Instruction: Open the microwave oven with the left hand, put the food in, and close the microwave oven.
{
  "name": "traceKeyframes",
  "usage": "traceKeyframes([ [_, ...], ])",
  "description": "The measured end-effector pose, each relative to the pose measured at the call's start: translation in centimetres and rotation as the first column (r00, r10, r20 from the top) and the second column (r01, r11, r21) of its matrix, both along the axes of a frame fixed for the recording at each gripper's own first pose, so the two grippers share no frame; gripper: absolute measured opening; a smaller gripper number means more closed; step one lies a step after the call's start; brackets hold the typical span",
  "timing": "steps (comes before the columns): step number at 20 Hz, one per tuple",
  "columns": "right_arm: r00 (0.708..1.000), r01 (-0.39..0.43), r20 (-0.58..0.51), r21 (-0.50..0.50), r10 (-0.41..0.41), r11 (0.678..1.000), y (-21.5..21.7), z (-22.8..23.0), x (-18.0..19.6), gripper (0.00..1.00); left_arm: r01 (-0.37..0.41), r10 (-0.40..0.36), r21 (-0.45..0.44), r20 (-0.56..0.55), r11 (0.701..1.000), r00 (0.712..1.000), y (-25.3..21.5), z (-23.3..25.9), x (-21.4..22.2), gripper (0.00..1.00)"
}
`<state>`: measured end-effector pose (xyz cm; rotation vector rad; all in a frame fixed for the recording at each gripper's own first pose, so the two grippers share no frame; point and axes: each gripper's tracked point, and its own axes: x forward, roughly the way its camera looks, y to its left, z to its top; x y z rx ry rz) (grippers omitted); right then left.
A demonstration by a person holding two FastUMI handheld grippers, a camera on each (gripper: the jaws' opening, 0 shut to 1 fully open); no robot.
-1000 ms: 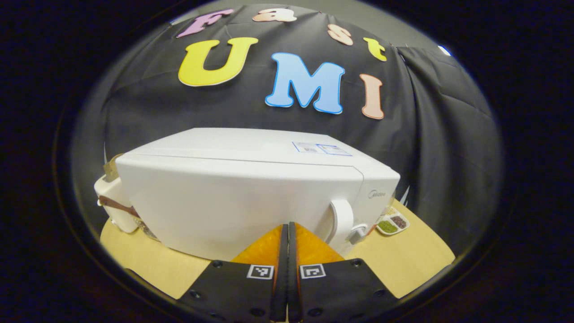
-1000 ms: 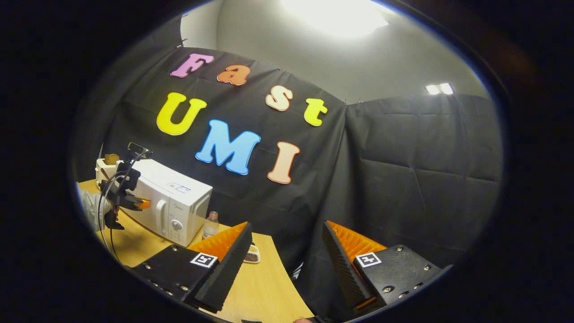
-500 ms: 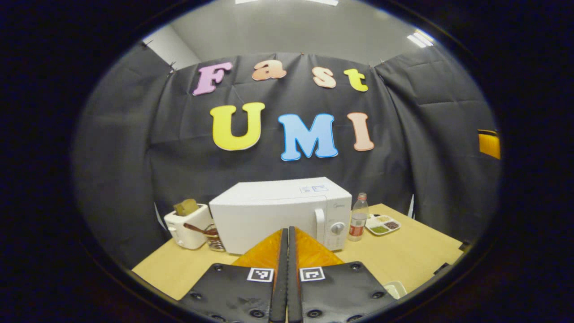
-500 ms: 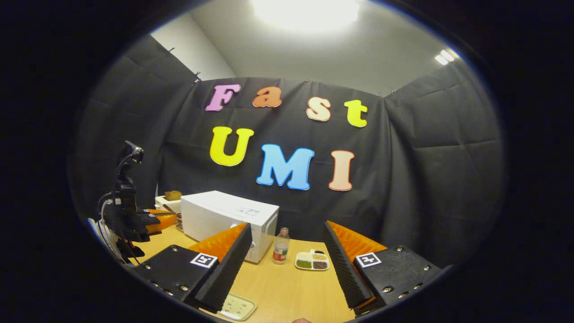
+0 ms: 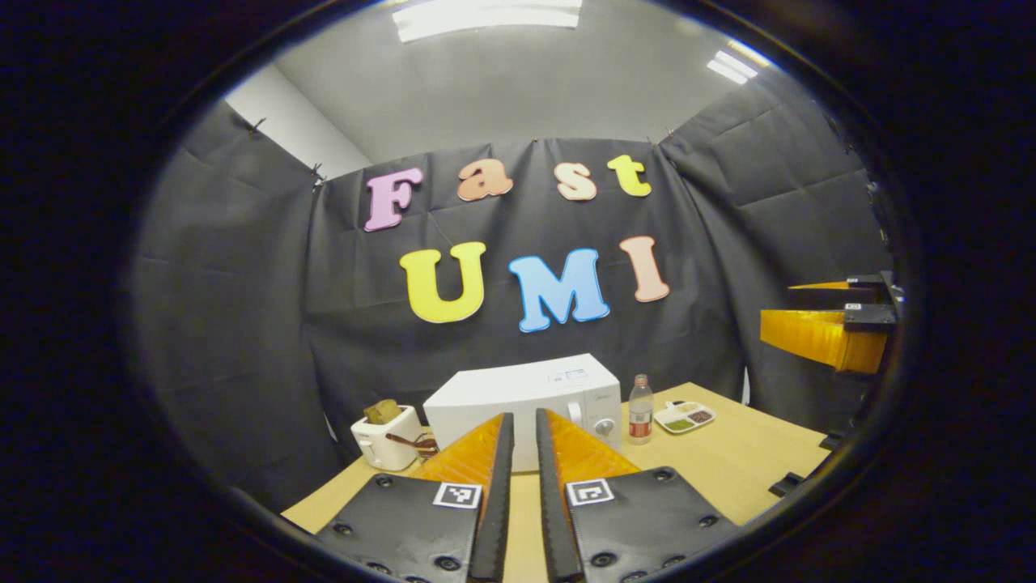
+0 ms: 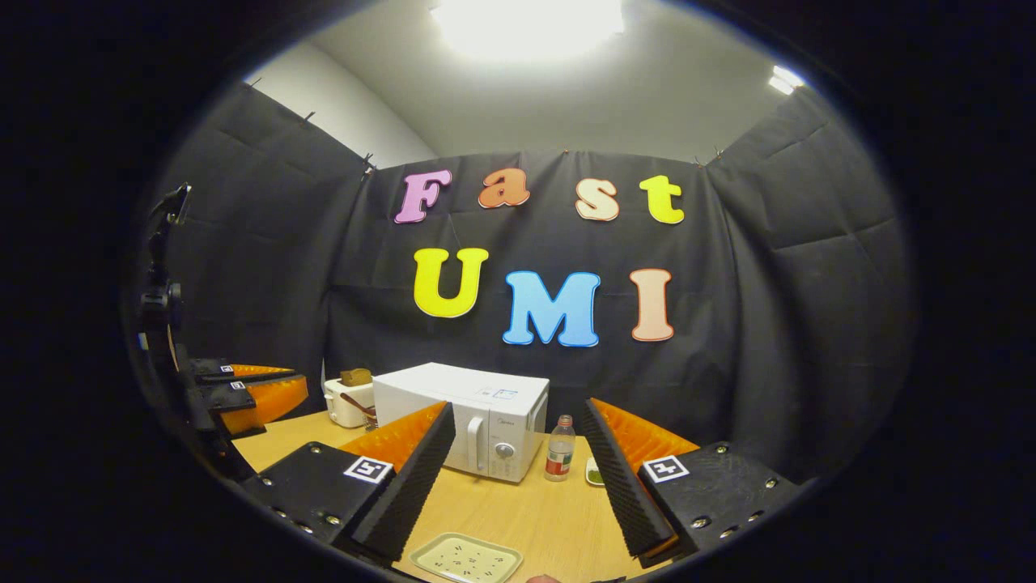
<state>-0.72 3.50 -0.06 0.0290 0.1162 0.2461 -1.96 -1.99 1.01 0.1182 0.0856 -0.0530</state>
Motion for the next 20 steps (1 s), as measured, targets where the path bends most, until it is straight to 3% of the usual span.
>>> traceKeyframes([
  [3, 1.000, 0.026, -0.005, 0.000, -0.026, 1.000, 0.1, -0.1, 0.3, 0.97, -0.028, 0.029, -0.044, 0.018, 0.999, 0.999, 0.6, 0.6, -0.3, 0.34],
  [6, 0.999, 0.053, 0.003, -0.011, -0.053, 0.999, -0.1, 0.5, 0.3, 0.97, -0.071, 0.077, -0.099, 0.053, 0.993, 0.996, 2.1, 1.3, -1.3, 0.99],
  [14, 0.997, 0.077, 0.027, 0.009, -0.077, 0.997, 1.1, 1.8, -0.8, 0.97, -0.080, 0.087, -0.064, 0.113, 0.995, 0.990, 5.5, 3.1, -1.4, 0.97],
  [15, 0.997, 0.079, 0.025, 0.008, -0.079, 0.997, 1.5, 1.9, -0.8, 0.97, -0.076, 0.082, -0.052, 0.119, 0.996, 0.990, 5.7, 3.3, -1.5, 1.00],
  [16, 0.997, 0.079, 0.024, 0.006, -0.079, 0.997, 1.7, 1.7, -1.0, 0.97, -0.071, 0.076, -0.043, 0.121, 0.997, 0.990, 5.9, 3.2, -1.7, 0.93],
  [20, 0.996, 0.083, 0.024, -0.004, -0.083, 0.997, 2.4, 2.0, -1.4, 0.97, -0.054, 0.058, -0.038, 0.106, 0.998, 0.993, 6.4, 2.5, -1.8, 0.97],
])
